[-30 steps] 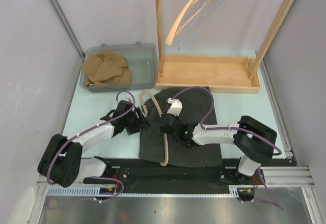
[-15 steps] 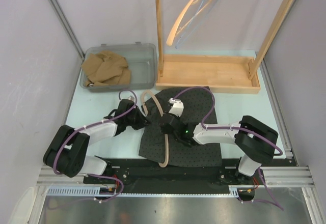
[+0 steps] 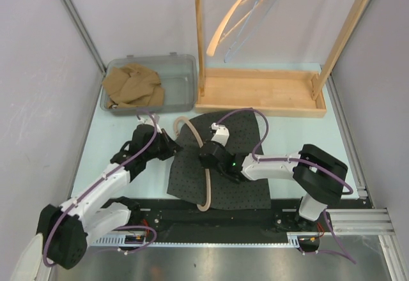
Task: Place the skirt on the hanger
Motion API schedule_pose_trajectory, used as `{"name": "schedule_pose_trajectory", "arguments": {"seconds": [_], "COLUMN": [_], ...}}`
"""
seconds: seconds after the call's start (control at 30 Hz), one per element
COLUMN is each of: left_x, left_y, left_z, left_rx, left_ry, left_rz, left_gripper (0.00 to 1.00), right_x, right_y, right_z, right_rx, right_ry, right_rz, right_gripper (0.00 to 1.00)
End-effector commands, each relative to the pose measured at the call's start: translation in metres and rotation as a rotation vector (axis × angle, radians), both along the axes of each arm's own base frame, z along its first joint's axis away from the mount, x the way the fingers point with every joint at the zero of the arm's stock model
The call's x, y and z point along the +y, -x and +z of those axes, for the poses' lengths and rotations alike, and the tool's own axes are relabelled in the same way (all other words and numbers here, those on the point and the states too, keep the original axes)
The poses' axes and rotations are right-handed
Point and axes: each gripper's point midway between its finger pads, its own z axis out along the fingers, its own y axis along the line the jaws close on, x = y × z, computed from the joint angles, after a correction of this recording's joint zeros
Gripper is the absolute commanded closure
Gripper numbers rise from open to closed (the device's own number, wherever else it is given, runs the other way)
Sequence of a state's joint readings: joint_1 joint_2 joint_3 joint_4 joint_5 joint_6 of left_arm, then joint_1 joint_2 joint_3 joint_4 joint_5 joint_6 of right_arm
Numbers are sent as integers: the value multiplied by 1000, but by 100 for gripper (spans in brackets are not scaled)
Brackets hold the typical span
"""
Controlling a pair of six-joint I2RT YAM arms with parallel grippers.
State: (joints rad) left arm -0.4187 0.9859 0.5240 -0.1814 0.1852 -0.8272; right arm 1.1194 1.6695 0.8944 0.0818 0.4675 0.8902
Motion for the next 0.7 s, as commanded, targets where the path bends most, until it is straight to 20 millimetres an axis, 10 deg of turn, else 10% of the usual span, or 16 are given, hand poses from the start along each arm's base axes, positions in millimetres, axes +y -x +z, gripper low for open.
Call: {"name": "schedule_pose_trajectory", "arguments": {"seconds": [0.0, 0.23, 0.67], "left_x": [15, 29, 67], "left_y": [0, 14, 23], "left_z": [26, 24, -42], "left_rx": [-85, -102, 102], "left_ry": [-47, -68, -272], "left_rz": [28, 64, 209], "left_gripper": [100, 100, 100], "right_x": [-10, -26, -54], "right_y": [-16, -28, -23], "right_z": [5, 18, 33], "right_rx": [-12, -55, -148], "right_ry": [9, 36, 201], "right_rz": [-69, -108, -106], "right_gripper": [100, 100, 100]}}
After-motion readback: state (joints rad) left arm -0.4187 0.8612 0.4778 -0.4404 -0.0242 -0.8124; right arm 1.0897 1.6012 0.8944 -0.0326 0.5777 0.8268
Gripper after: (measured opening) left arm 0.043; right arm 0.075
